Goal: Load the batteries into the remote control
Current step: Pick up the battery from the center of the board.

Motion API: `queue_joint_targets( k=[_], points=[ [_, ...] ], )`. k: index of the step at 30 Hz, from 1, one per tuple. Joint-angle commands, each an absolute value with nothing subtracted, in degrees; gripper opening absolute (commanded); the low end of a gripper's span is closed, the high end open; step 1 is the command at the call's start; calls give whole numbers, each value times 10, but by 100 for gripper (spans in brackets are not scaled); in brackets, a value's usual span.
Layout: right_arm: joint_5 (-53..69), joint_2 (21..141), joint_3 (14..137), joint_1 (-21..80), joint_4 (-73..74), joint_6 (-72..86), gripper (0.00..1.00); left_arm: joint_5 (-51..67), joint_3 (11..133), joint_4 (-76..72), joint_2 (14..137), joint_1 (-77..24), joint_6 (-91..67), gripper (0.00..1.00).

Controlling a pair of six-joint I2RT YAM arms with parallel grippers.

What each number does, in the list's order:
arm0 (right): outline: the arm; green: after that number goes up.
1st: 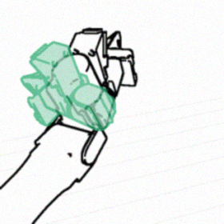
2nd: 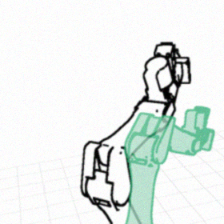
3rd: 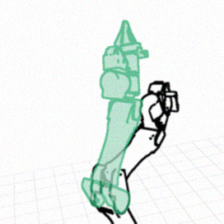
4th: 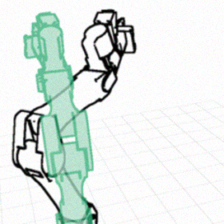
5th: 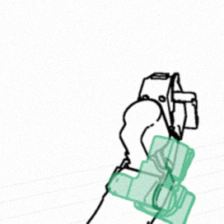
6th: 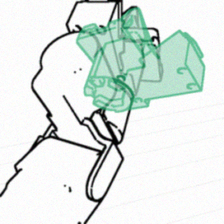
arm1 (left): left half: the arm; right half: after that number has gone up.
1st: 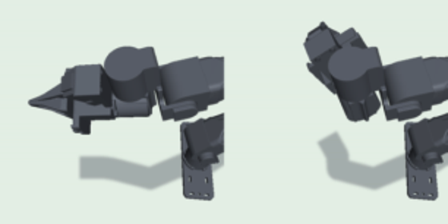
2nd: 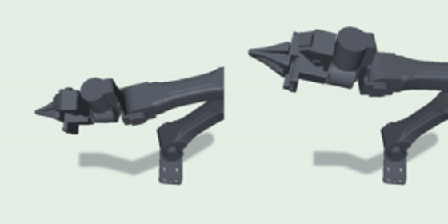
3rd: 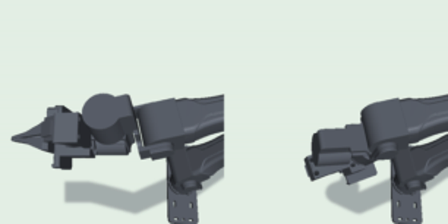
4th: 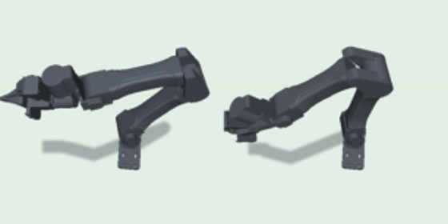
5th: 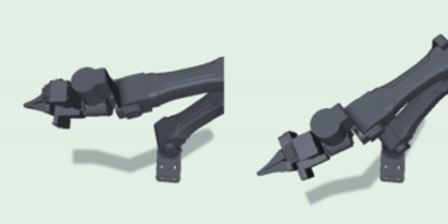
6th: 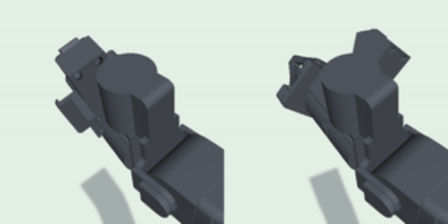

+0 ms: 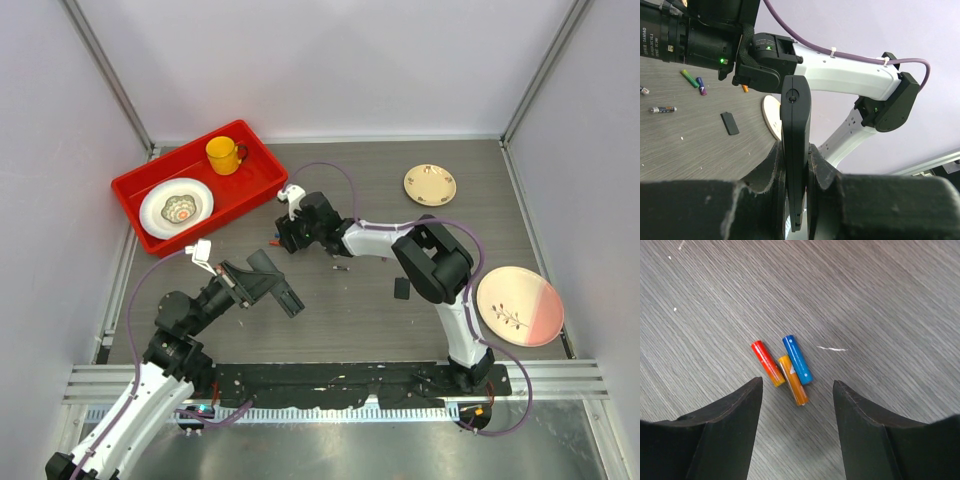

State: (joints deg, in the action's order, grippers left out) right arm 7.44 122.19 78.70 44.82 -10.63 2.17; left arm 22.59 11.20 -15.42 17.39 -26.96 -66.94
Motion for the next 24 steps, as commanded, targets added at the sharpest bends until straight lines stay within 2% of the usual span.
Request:
queue_joint_targets(
  k=[1, 3, 13, 24],
  points=[
    [62, 1199, 801, 457, -156, 31, 66, 238, 125, -183, 165, -266, -667, 0],
    [62, 1208, 823, 460, -143, 25, 68, 241, 124, -192, 168, -266, -669, 0],
    [25, 1282, 927, 472, -48, 10, 68, 243, 125, -193, 171, -266, -670, 0],
    [-35, 1314, 956, 484, -26, 17, 62, 245, 128, -192, 172, -266, -669, 0]
  ],
)
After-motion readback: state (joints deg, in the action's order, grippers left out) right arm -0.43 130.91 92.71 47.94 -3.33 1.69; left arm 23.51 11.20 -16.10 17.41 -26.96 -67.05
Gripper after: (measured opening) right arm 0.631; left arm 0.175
